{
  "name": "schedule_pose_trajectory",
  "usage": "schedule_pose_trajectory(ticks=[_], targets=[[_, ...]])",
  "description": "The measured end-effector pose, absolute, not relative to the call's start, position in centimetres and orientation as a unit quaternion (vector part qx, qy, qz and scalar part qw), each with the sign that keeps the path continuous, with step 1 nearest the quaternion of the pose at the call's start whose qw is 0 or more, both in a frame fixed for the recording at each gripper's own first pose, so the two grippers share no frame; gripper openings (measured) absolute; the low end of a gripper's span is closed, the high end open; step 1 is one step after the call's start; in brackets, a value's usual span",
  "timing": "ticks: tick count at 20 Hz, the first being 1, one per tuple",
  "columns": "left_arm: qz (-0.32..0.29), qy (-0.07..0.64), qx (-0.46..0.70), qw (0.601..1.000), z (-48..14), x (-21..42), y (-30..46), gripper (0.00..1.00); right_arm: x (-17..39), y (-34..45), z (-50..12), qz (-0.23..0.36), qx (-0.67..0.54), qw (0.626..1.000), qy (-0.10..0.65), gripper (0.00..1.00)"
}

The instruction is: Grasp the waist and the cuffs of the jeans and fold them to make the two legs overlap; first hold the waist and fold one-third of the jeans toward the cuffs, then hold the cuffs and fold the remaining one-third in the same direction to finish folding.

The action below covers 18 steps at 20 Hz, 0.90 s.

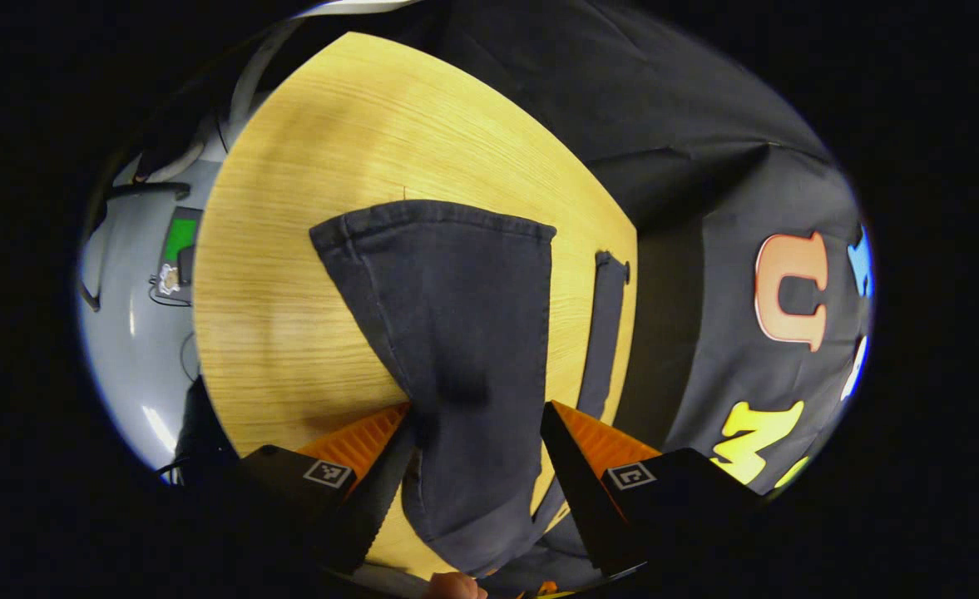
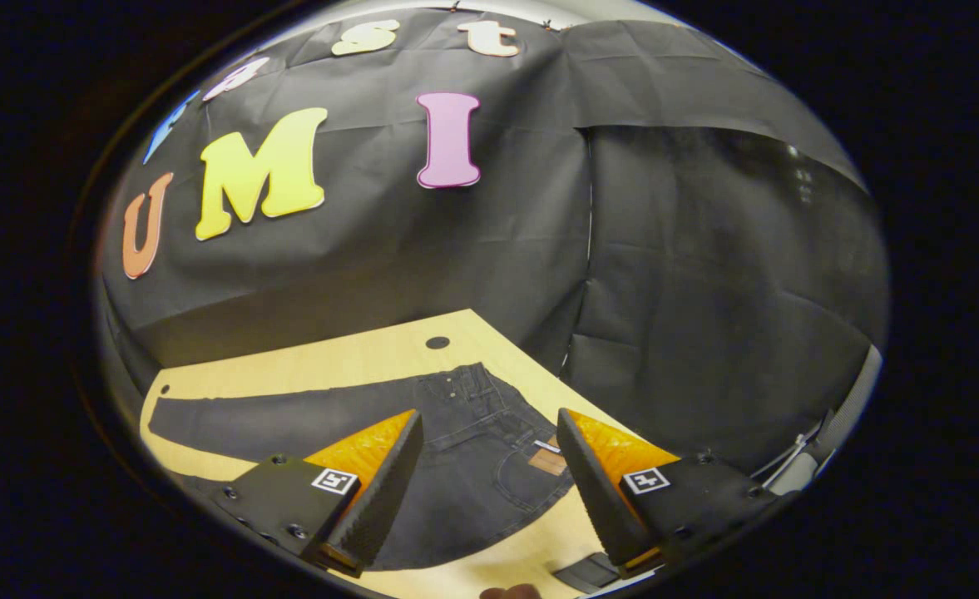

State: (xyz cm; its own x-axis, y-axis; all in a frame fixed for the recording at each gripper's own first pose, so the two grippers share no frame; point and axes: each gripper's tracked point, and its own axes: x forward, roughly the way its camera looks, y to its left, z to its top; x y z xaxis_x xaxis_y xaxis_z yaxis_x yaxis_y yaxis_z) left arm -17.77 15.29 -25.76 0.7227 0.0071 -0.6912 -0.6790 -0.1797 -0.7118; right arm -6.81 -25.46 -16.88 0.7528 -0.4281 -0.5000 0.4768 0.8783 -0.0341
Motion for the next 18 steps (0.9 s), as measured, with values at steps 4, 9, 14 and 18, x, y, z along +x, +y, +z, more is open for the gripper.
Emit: schedule_pose_trajectory(ticks=[4,9,14,18], targets=[[0.259,0.235,-0.708,0.614,-26.9,-17.5,14.9,0.77,-7.6,-26.8,-18.7,-0.258,0.071,0.924,0.274,0.99],[0.276,0.245,-0.72,0.588,-28.3,-18.2,15.1,0.13,-9.2,-29.0,-22.9,-0.29,0.177,0.878,0.338,0.99],[0.273,0.247,-0.72,0.588,-28.6,-18.3,15.1,0.06,-11.6,-28.2,-28.2,-0.288,0.325,0.791,0.431,0.94],[0.278,0.239,-0.728,0.58,-28.6,-18.3,15.0,0.05,-12.0,-26.3,-31.7,-0.28,0.374,0.748,0.471,0.93]])
